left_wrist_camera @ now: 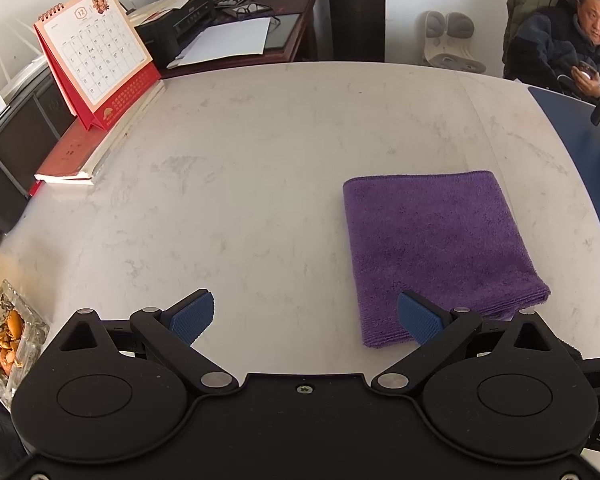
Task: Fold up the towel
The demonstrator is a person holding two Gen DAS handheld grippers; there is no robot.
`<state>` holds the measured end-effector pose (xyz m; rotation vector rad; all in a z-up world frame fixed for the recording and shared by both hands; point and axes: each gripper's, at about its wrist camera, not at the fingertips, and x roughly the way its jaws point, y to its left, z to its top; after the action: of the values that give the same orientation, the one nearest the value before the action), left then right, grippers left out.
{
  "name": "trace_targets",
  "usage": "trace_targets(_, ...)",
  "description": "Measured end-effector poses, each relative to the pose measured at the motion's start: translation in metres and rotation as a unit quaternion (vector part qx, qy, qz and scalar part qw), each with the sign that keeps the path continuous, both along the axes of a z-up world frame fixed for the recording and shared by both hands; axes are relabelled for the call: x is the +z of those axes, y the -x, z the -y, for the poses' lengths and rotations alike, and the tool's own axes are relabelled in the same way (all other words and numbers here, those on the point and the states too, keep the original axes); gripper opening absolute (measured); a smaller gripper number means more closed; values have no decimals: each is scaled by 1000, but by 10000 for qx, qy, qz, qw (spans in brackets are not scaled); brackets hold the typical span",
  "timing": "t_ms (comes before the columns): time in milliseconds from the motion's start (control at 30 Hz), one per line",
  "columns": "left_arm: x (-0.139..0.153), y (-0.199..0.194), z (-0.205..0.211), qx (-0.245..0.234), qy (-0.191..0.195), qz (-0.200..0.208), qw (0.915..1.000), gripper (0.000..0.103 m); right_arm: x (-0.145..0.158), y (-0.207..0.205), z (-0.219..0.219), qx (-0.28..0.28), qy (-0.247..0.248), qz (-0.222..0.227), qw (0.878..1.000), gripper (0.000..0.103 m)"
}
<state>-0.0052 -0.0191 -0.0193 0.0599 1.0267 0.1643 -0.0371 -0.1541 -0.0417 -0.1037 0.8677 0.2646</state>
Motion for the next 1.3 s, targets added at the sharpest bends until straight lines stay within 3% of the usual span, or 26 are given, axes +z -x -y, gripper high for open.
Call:
trace_targets(233, -11, -6, -22, -56, 347, 18, 9994, 100, -2, -8, 6, -58, -138, 0, 9999, 97)
trace_targets(333, -14, -10, -34, -103, 525, 135, 9985, 100, -6, -23, 20, -215, -476, -168, 9985, 97)
trace_targets(433, -17, -15, -39, -307, 710, 199, 9968, 100, -15, -33, 19, -71, -474, -300, 9984, 97)
trace_targets(633, -25, -17, -24, -1219, 963, 227, 9876, 99, -23, -36, 21, 352, -100, -144, 9992, 97)
trace_targets(867, -36, -18, 2, -2292, 1204, 250, 9656, 97, -25, -42, 36, 432, 114, -29, 9990, 97)
trace_targets(1033, -44, -37, 29, -2536, 823, 431, 9628, 86, -27, -45, 47, 488, 267, 54, 9984, 97)
trace_targets(1167, -49, -51, 39, -2513, 302, 544, 9659, 86, -22, -51, 58, 481, 250, 61, 9985, 97)
trace_targets(1300, -55, -43, 49, -2770, 126, 413, 9599, 84, -27, -51, 63, 410, 80, 39, 9991, 97)
